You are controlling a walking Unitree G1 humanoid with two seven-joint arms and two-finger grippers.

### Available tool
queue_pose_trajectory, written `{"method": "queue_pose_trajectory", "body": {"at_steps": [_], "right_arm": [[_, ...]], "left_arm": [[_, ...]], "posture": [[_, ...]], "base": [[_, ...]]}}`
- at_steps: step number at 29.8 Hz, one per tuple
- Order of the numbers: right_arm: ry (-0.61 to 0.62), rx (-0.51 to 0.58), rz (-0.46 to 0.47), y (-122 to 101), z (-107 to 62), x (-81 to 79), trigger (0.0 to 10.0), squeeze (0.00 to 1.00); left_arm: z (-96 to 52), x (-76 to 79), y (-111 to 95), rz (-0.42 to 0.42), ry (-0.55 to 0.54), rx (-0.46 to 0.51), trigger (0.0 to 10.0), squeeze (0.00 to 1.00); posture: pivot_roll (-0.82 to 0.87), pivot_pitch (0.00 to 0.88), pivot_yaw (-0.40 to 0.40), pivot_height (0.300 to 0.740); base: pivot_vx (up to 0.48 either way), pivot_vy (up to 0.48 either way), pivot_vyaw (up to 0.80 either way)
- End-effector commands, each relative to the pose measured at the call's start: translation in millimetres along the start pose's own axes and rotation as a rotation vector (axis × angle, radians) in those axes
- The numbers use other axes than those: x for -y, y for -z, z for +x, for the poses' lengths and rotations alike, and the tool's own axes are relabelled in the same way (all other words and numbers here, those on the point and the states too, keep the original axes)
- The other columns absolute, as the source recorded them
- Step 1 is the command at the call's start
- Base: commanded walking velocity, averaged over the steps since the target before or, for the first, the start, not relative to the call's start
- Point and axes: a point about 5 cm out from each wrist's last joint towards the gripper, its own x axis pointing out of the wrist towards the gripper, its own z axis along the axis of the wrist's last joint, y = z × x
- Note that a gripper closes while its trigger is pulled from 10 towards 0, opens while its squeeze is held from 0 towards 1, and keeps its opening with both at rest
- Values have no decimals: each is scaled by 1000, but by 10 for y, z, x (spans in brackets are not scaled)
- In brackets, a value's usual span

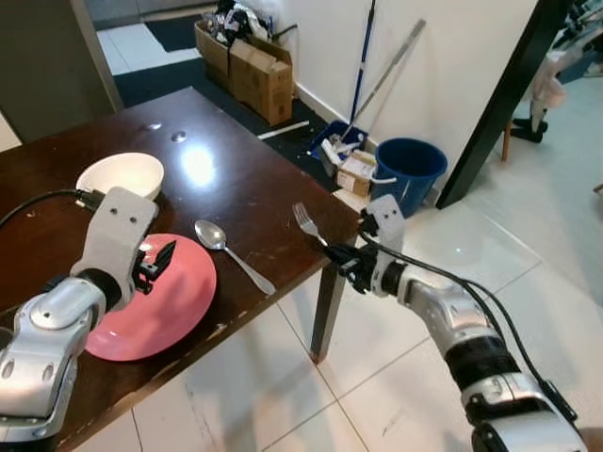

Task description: Setting the table

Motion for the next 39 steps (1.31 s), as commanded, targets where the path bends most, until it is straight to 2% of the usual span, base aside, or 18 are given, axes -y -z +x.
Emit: {"method": "queue_pose_trajectory", "body": {"at_steps": [1,11,14,15,21,31,39], "right_arm": [[-48,-13,-23,19,66,-51,10000,0],[-63,58,-93,-237,256,-115,10000,0],[0,72,-144,-298,296,-102,10000,0],[51,107,-150,-362,302,-67,10000,0],[67,190,-128,-506,306,-47,10000,0],[24,215,-140,-575,375,-128,10000,0],[0,204,-99,-489,463,-241,10000,0]], "left_arm": [[-54,-2,22,-1,6,-21,10000,0],[-123,48,-21,-17,-4,-24,10000,0],[-135,79,-53,-24,-4,-13,10000,0],[-156,91,-60,-28,-4,-13,10000,0],[-185,110,-55,-32,-3,-18,10000,0],[-228,158,-70,-36,2,-25,10000,0],[-383,170,-119,-35,13,-24,10000,0]], "posture": [[215,121,79,740],[257,117,70,740],[274,118,63,740],[278,116,62,740],[290,120,62,740],[312,133,59,740],[370,171,75,740]], "base": [[0,0,0],[0,0,0],[0,0,0],[0,0,0],[0,0,0],[0,0,0],[0,0,0]]}}
